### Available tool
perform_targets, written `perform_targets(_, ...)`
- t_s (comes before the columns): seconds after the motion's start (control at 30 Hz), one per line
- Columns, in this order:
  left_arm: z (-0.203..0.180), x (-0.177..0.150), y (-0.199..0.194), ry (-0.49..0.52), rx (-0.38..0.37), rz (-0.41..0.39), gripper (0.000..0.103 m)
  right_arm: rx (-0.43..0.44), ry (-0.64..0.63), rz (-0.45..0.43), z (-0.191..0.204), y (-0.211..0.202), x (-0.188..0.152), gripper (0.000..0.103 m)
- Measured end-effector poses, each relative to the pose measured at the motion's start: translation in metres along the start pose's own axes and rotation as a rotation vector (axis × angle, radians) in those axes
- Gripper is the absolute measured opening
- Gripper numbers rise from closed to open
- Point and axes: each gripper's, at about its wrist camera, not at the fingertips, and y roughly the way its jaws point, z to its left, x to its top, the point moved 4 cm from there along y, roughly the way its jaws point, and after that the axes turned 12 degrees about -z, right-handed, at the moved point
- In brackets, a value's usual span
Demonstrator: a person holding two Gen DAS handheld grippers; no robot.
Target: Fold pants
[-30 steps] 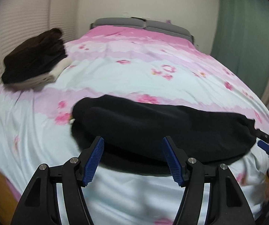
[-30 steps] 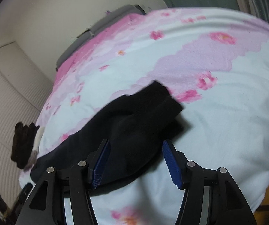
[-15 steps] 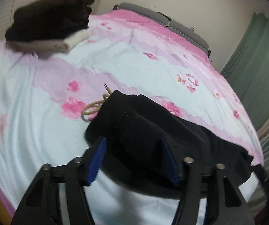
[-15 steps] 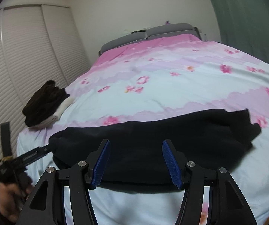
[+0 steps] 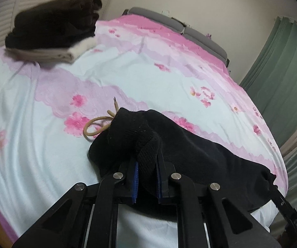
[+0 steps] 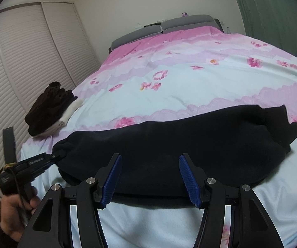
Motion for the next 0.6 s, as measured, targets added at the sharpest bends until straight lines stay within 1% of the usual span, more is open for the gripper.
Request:
perform_targets(0.07, 0.0, -0.002, -0.007, 0.004, 0.009, -0.007, 0.015, 0.0, -0.006, -0.011, 0.0, -0.004, 0.003, 0.059)
perform_targets(0.13, 0.004, -0.01, -0.007, 0.017, 0.04, -0.001, 0.015, 0.001, -0.009, -0.016, 0.0, -0.006, 0.003, 0.059)
perform_targets(0.23, 0.017, -0.025, 0.008, 0.006, 0.072, 0.055, 0.017, 0.003, -0.014, -0.007, 0.001, -0.007, 0.0, 0.059)
perform_targets(0.3, 0.023, -0.031, 0.013, -0.009, 0.081, 0.069, 0.018, 0.005, -0.021, 0.005, 0.003, -0.005, -0.003, 0.059)
perform_targets(0.37, 0.02, -0.032, 0.012, 0.014, 0.087, 0.054, 0.019, 0.005, -0.04, 0.024, 0.005, -0.003, -0.008, 0.059)
perform_targets(0.43, 0.016, -0.036, 0.012, 0.057, 0.103, 0.036, 0.021, 0.007, -0.051, 0.05, 0.006, 0.001, -0.014, 0.059)
perform_targets(0.57, 0.015, -0.039, 0.013, 0.073, 0.118, 0.032, 0.023, 0.002, -0.041, 0.087, 0.002, 0.005, -0.022, 0.059)
perform_targets(0.6, 0.014, -0.037, 0.011, 0.076, 0.12, 0.029, 0.026, 0.001, -0.04, 0.093, 0.001, 0.006, -0.023, 0.059)
